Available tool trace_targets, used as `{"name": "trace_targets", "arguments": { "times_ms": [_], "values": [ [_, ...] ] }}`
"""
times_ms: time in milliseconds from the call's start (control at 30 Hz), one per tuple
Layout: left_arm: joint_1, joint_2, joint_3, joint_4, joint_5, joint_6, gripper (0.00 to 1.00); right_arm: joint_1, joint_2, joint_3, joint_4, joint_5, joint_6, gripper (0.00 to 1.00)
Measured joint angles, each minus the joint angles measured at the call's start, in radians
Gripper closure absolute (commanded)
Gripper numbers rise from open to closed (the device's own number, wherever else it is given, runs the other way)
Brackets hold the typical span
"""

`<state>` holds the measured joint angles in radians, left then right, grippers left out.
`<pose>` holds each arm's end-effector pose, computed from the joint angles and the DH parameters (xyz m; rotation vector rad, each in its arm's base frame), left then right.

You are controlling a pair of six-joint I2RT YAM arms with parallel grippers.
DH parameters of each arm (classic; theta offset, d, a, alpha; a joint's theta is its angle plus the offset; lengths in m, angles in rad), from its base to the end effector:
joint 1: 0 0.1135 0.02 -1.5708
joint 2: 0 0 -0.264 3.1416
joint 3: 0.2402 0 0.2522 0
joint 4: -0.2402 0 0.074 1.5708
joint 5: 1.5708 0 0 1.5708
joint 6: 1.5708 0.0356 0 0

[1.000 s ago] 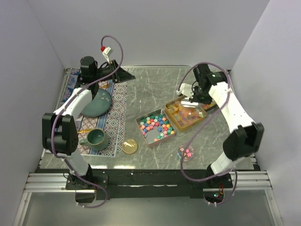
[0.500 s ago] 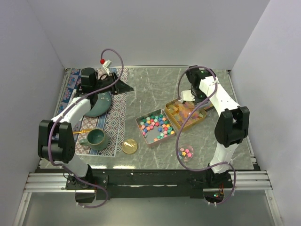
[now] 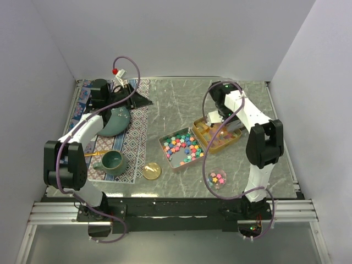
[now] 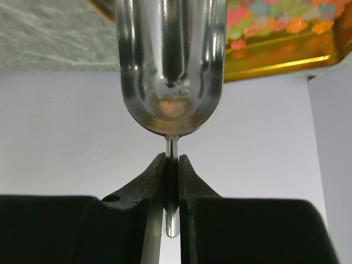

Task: Pack the candies
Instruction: Scoop the fake candies from the storage box.

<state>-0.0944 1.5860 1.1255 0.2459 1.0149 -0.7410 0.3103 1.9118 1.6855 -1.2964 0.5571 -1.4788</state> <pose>0.3563 -0.0641 0.3026 0.1888 1.9248 -1.4738 0.3538 0.0937 0.2617 2.1632 -1.7605 0.7023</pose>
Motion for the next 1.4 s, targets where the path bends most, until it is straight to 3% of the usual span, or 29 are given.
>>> {"name": "trace_targets", "arguments": {
  "times_ms": [367, 533, 1067, 1400],
  "values": [
    [0.005, 0.003, 0.002, -0.050, 0.000, 0.024, 0.68, 0.039, 0.063, -0.060, 0.018, 0.100, 0.117, 1.00],
    [0.005, 0.016, 0.011, -0.055, 0.000, 0.025, 0.68, 0.081, 0.141, 0.017, -0.030, 0.104, 0.216, 1.00],
    [0.006, 0.061, 0.027, -0.055, 0.000, 0.019, 0.68, 0.153, 0.229, 0.082, -0.024, 0.027, 0.409, 1.00],
    [0.006, 0.064, 0.053, -0.081, -0.003, 0.023, 0.68, 0.166, 0.274, 0.121, 0.003, -0.114, 0.543, 1.00]
  ]
}}
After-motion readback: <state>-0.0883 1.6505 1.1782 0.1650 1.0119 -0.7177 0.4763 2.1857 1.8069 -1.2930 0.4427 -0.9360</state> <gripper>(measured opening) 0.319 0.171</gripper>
